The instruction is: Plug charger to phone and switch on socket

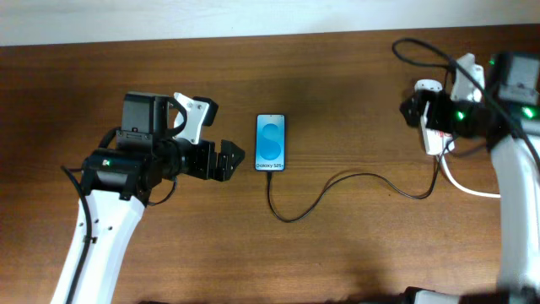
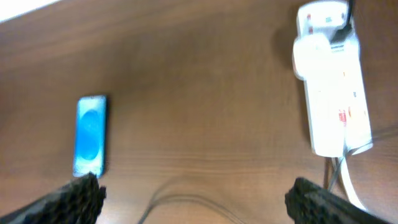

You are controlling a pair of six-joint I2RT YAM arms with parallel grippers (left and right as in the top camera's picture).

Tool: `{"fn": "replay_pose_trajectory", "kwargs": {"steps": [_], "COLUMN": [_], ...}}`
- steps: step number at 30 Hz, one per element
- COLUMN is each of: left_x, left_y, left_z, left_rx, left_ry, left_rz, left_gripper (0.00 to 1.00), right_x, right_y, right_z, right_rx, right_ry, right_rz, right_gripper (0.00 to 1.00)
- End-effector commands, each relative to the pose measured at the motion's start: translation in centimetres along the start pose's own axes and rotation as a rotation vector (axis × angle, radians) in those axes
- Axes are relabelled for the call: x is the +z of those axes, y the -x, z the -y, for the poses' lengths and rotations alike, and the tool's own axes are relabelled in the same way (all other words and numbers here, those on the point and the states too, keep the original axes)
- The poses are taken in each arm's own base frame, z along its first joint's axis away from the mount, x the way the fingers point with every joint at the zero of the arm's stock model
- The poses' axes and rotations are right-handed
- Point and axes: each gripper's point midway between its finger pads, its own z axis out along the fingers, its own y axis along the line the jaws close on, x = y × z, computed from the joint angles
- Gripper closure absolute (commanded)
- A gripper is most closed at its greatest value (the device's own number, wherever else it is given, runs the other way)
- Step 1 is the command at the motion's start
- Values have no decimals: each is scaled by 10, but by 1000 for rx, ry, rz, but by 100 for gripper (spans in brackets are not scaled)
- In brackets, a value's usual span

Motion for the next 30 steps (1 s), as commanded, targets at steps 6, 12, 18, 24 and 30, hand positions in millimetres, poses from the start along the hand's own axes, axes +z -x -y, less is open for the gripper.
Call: {"fn": "replay_pose_trajectory", "kwargs": {"steps": [6, 12, 18, 24, 30], "left_x": [-2, -2, -2, -2, -2], "left_y": [1, 1, 1, 1, 1], "left_z": [4, 4, 4, 4, 4], "left_rx": [10, 10, 10, 10, 10], "left_ry": [-14, -14, -14, -14, -14], "left_rz": [8, 8, 8, 8, 8], "left_gripper": [1, 1, 1, 1, 1], "right_x": [-126, -141, -141, -132, -71], "right_y": [-102, -180, -182, -151, -161], "right_z": [-82, -99, -96, -96, -98], "right_rx": [-370, -328, -333, -573, -766], "right_ry": [101, 220, 205, 178, 233], "right_rz": [21, -100, -110, 49, 378], "right_gripper": [2, 2, 2, 2, 2]}}
